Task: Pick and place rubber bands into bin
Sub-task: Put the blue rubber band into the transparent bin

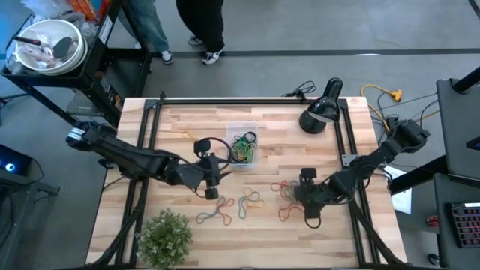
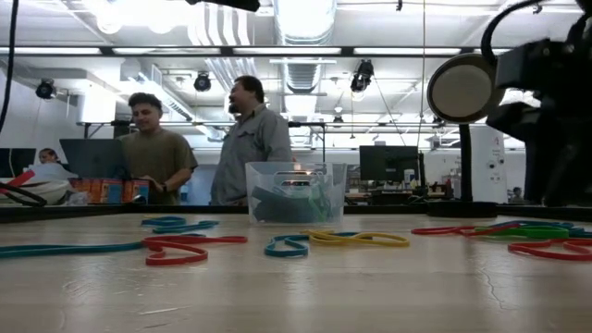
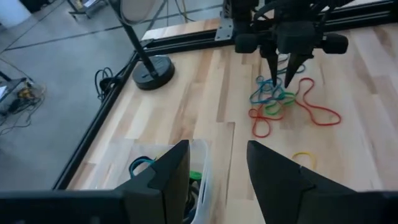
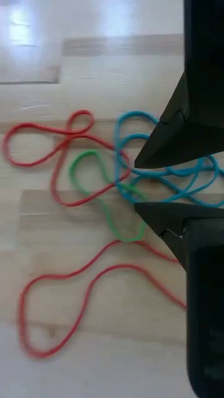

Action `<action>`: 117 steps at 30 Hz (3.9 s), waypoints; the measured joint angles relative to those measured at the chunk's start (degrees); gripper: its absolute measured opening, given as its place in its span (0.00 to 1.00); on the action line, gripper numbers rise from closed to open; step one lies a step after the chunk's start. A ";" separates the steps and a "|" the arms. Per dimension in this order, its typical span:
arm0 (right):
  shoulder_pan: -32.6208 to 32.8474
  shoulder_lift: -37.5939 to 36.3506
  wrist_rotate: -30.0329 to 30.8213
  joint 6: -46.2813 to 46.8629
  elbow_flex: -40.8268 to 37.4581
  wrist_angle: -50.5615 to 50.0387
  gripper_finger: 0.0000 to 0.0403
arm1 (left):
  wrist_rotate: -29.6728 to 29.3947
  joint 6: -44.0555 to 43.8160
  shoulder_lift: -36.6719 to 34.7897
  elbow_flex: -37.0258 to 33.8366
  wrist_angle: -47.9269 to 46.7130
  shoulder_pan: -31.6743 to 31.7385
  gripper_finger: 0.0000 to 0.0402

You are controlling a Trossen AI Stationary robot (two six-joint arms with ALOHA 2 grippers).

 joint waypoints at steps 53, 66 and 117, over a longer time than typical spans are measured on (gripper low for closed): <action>-1.01 3.62 -2.54 -0.20 -2.05 5.86 0.07 | -1.53 -0.25 0.25 -0.02 0.02 0.00 0.36; -0.96 1.20 -2.70 -3.12 1.61 3.44 0.02 | -1.53 -0.25 0.25 -0.09 -0.11 0.00 0.36; -41.14 11.83 -10.96 -52.33 28.40 18.85 0.02 | -1.55 -1.06 -0.08 -3.61 -0.48 0.00 0.36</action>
